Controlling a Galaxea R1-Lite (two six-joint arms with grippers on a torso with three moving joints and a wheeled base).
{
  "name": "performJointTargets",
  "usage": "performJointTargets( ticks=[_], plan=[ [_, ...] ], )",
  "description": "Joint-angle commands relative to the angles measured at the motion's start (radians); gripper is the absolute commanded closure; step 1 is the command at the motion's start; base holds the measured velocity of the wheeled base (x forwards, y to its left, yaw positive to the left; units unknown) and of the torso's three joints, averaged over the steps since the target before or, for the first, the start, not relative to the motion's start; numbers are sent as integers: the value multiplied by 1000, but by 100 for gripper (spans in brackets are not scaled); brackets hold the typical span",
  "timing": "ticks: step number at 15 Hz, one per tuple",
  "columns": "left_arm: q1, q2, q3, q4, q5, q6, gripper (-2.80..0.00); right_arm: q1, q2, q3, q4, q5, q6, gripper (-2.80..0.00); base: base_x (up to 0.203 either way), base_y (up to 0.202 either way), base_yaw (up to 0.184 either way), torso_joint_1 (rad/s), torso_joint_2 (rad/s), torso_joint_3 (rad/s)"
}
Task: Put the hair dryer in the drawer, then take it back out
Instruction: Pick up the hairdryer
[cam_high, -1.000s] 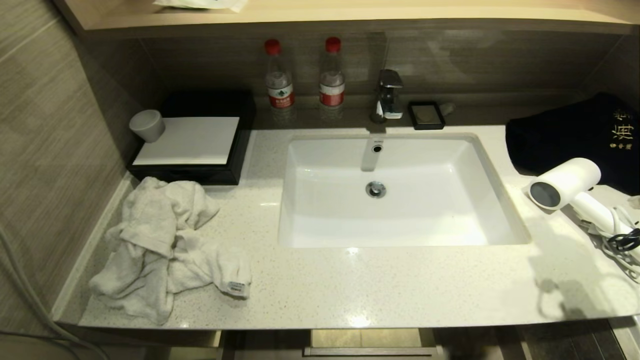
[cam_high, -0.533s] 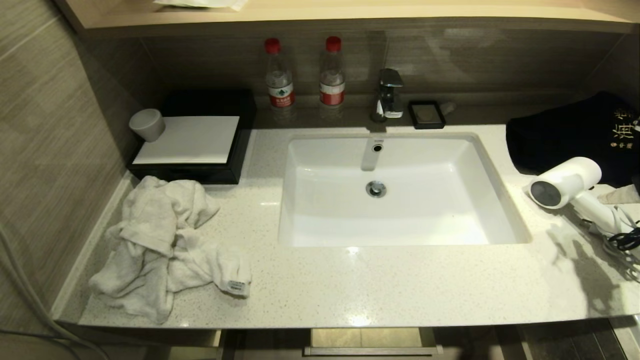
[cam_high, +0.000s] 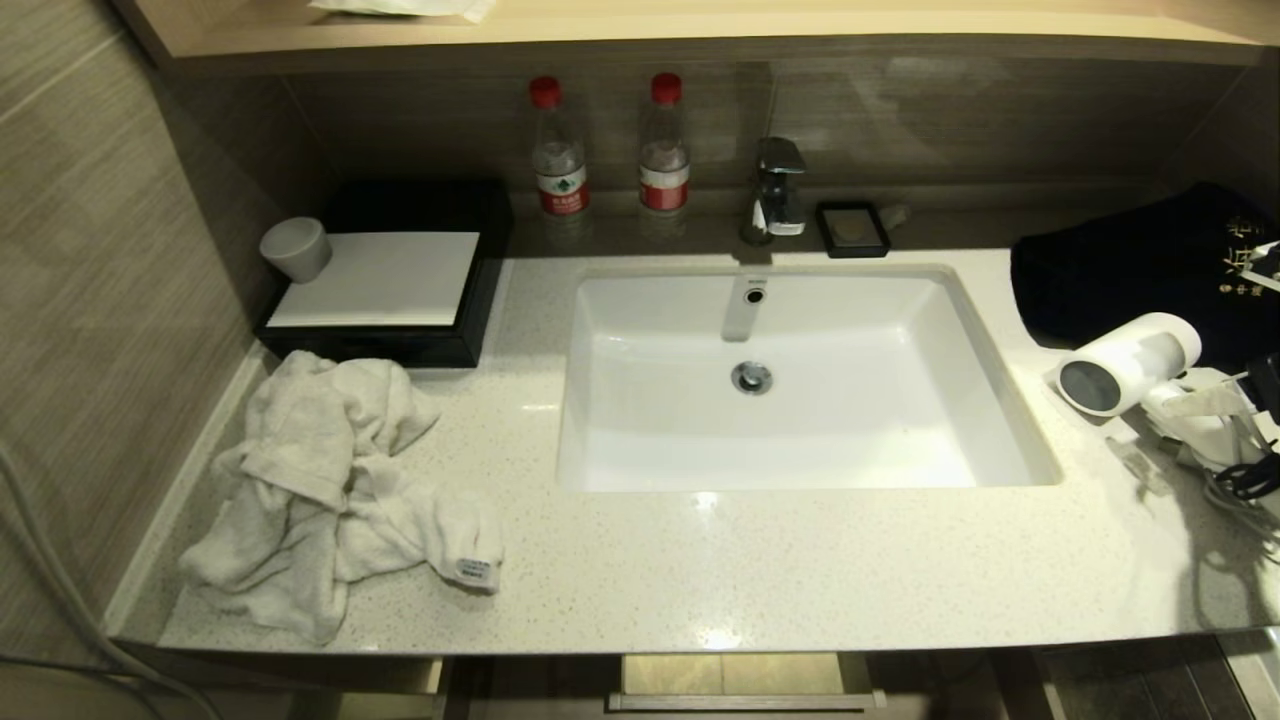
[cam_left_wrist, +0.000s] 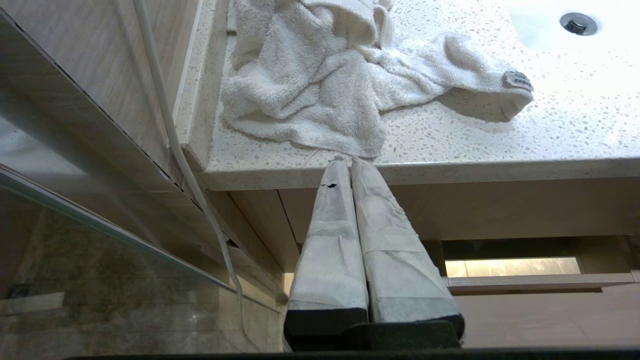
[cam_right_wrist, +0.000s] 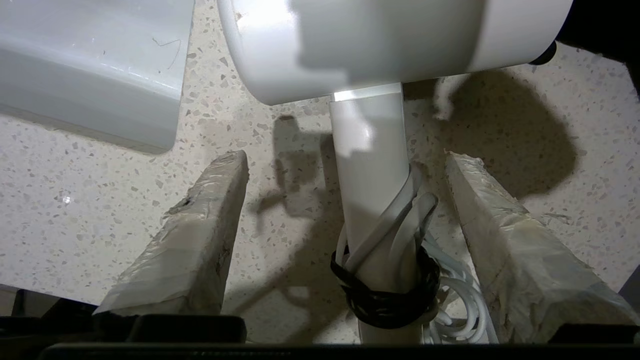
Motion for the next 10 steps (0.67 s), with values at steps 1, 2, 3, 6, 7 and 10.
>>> performJointTargets(
  ticks=[1,2,3,6,7,10],
  plan=[
    [0,1,0,0,0,1,0,-12,76,-49,2,4,-37,-280,0,0,0,0,0,0],
    [0,1,2,0,0,0,0,-16,103,-77,4,3,-61,-280,0,0,0,0,0,0],
    [0,1,2,0,0,1,0,-20,123,-98,7,3,-82,-280,0,0,0,0,0,0],
    [0,1,2,0,0,0,0,-21,158,-117,7,6,-90,-280,0,0,0,0,0,0],
    [0,1,2,0,0,0,0,-20,172,-117,7,6,-90,-280,0,0,0,0,0,0],
    [0,1,2,0,0,0,0,-17,193,-118,6,15,-90,-280,0,0,0,0,0,0]
  ],
)
